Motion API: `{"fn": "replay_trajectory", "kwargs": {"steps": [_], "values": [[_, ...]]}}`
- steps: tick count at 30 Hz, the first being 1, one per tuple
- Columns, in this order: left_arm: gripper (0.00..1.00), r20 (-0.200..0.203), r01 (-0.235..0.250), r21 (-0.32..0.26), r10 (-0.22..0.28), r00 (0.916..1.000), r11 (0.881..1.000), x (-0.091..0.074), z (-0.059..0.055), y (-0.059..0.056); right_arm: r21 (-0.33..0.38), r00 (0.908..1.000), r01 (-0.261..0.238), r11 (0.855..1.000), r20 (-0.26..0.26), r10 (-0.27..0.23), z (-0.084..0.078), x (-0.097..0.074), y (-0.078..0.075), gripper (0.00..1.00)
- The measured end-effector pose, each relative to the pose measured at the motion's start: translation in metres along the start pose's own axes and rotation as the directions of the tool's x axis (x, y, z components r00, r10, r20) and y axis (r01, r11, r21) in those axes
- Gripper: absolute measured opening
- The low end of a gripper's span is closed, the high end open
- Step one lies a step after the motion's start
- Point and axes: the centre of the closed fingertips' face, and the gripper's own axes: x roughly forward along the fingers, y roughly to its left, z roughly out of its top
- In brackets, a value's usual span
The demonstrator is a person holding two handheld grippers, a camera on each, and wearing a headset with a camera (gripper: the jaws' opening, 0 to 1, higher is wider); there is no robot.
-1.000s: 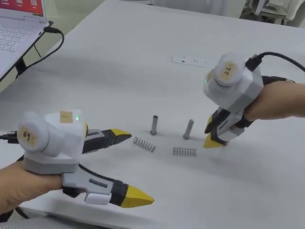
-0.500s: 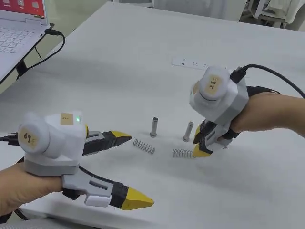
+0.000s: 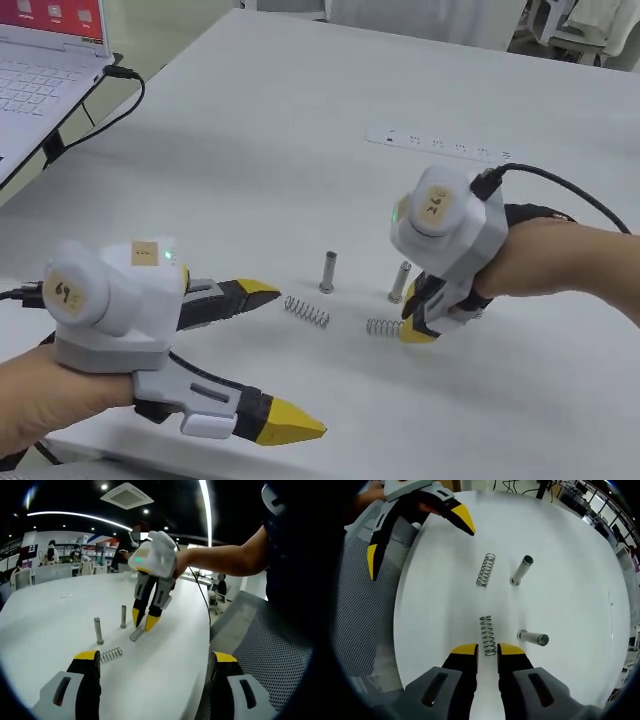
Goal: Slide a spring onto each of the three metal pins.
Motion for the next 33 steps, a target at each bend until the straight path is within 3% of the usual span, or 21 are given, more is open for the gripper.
{"fn": "replay_trajectory", "kwargs": {"steps": [20, 33], "values": [[0.86, -0.003, 0.007, -0.001, -0.007, 1.0000, 1.000, -0.001, -0.001, -0.001, 0.011, 0.9998, 0.003, 1.000, 0.018, -0.003, 0.003, 0.009, 0.001, 0.08], [0.79, -0.015, 0.025, 0.021, -0.025, 0.9996, 0.999, -0.002, 0.004, -0.002, 0.010, 0.9993, -0.009, 1.000, 0.036, 0.008, 0.012, -0.010, 0.016, 0.08]]}}
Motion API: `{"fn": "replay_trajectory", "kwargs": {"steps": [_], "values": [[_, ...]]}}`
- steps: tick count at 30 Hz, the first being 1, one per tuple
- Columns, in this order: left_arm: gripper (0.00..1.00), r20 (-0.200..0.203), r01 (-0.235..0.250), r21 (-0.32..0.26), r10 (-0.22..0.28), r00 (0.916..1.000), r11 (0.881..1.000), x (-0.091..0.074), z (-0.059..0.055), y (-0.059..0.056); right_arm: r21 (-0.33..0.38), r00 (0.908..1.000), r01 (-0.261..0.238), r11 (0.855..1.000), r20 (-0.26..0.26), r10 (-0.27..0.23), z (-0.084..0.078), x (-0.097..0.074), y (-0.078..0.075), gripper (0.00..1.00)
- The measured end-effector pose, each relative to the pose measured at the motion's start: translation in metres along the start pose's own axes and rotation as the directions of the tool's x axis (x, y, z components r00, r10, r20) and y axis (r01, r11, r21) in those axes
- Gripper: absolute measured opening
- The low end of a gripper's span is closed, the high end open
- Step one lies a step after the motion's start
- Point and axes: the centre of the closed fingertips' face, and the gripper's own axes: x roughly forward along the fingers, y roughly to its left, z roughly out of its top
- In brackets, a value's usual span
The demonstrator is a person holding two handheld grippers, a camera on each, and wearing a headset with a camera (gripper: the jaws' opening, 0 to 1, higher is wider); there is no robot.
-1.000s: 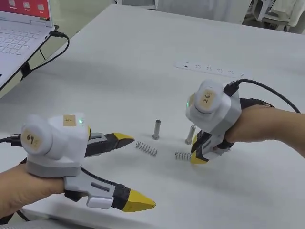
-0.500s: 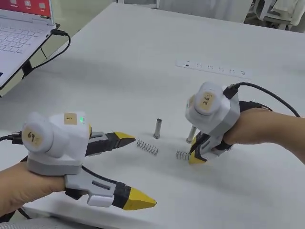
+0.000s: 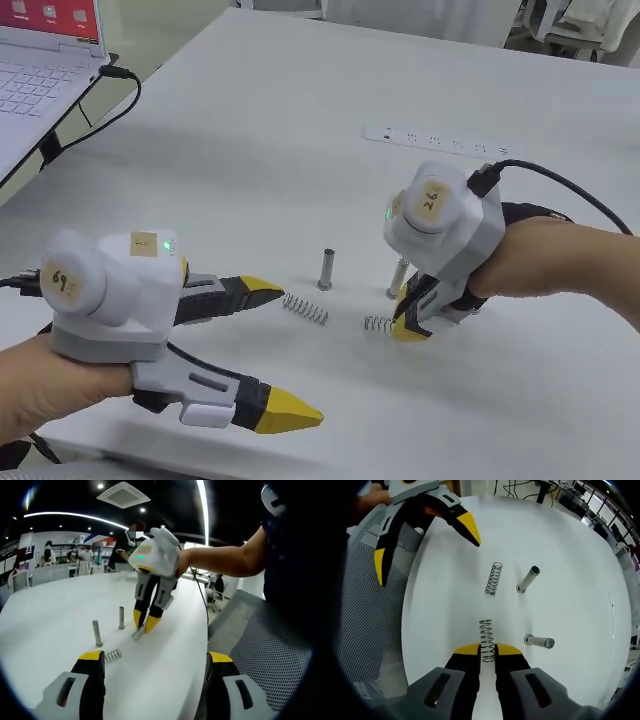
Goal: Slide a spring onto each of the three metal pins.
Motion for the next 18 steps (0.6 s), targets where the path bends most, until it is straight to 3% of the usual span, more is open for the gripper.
{"fn": "replay_trajectory", "kwargs": {"steps": [18], "values": [[0.59, -0.001, 0.054, 0.061, -0.054, 0.9985, 0.997, 0.009, 0.024, -0.003, -0.020, 0.9992, -0.001, 1.000, 0.039, 0.002, 0.017, -0.038, 0.026, 0.08]]}}
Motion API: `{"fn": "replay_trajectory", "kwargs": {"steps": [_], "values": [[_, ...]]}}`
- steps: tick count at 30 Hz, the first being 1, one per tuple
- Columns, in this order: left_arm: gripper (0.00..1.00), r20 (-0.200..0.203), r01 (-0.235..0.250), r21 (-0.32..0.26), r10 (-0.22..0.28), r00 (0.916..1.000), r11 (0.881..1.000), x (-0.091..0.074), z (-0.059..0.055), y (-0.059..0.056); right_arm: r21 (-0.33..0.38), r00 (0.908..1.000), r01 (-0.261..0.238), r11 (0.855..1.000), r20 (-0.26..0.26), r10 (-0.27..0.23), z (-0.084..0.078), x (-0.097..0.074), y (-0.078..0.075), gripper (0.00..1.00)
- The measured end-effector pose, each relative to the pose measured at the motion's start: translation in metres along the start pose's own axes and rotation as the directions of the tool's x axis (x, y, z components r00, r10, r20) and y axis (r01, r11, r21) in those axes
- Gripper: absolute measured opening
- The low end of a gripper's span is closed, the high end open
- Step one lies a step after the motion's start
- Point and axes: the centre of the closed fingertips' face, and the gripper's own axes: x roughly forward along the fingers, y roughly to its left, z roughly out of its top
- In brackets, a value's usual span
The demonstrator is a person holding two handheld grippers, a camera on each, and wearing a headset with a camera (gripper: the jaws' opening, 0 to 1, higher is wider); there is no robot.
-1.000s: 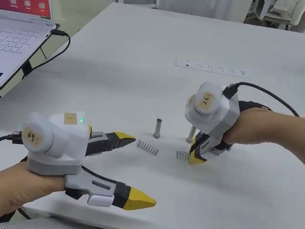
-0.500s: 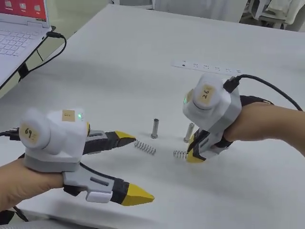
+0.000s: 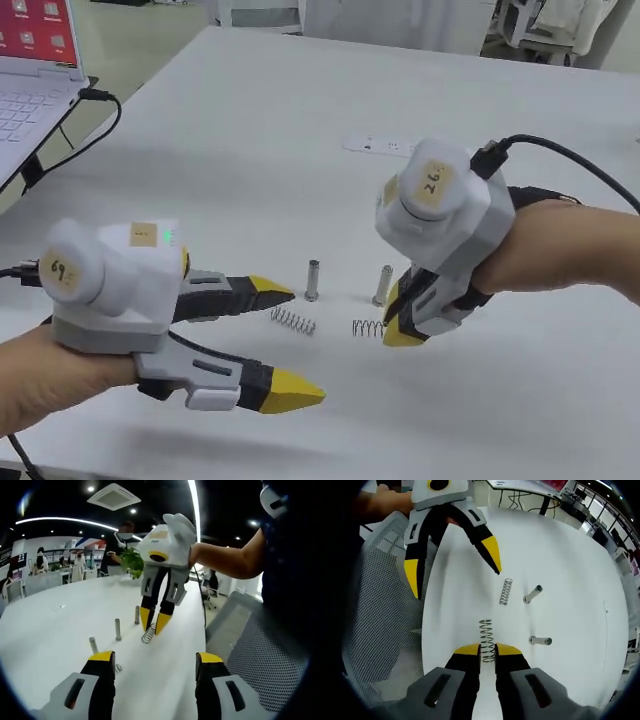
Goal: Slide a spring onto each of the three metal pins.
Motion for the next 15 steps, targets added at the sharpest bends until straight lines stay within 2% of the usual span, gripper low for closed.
{"fn": "replay_trajectory", "kwargs": {"steps": [6, 15], "values": [[0.51, -0.011, 0.031, 0.018, -0.031, 0.9995, 0.999, 0.005, 0.003, -0.005, -0.015, 1.0000, 0.001, 1.000, -0.003, -0.001, 0.005, -0.007, 0.006, 0.08], [0.43, -0.018, 0.048, 0.048, -0.047, 0.9987, 0.998, 0.010, 0.005, -0.008, -0.033, 1.0000, -0.006, 0.999, 0.005, 0.007, 0.015, -0.011, 0.013, 0.08]]}}
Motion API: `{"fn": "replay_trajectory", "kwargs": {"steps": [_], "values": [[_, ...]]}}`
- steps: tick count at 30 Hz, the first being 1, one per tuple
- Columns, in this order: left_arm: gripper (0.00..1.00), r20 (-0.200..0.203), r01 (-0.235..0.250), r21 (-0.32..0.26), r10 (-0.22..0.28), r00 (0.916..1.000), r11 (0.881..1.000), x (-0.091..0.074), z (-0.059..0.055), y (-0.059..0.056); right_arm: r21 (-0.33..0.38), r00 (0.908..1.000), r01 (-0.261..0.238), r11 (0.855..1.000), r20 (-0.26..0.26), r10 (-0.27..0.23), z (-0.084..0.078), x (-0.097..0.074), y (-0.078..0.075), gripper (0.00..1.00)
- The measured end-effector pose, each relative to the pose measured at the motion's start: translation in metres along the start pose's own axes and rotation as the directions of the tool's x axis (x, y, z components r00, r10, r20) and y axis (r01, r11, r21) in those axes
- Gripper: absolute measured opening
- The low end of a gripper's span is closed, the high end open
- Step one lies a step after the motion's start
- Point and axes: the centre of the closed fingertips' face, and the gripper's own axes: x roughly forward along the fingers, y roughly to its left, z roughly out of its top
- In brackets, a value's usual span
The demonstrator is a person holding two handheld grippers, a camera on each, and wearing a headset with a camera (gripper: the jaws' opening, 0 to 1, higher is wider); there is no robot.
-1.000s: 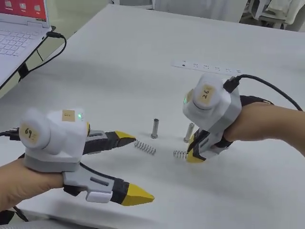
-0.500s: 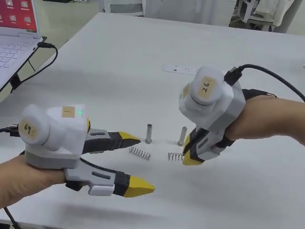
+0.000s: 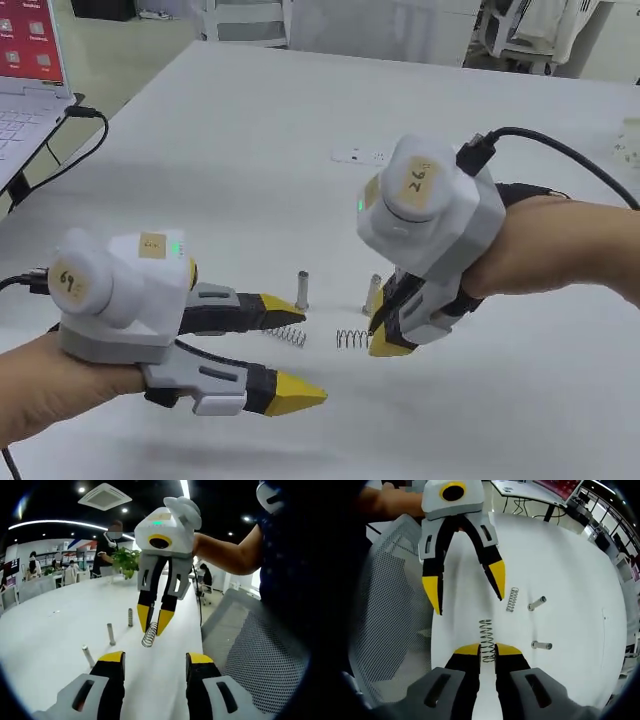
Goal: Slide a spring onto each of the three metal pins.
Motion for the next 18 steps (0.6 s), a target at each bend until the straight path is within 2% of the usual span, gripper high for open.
{"fn": "replay_trajectory", "kwargs": {"steps": [9, 18], "values": [[0.33, -0.003, 0.008, 0.024, -0.008, 1.0000, 1.000, 0.004, 0.001, -0.002, -0.030, 0.9998, -0.020, 0.999, -0.009, 0.020, 0.009, 0.003, 0.007, 0.08], [0.22, -0.003, 0.013, 0.044, -0.013, 0.9999, 0.999, 0.006, 0.002, -0.004, -0.048, 0.9991, -0.037, 0.998, -0.023, 0.036, 0.011, 0.007, 0.013, 0.08]]}}
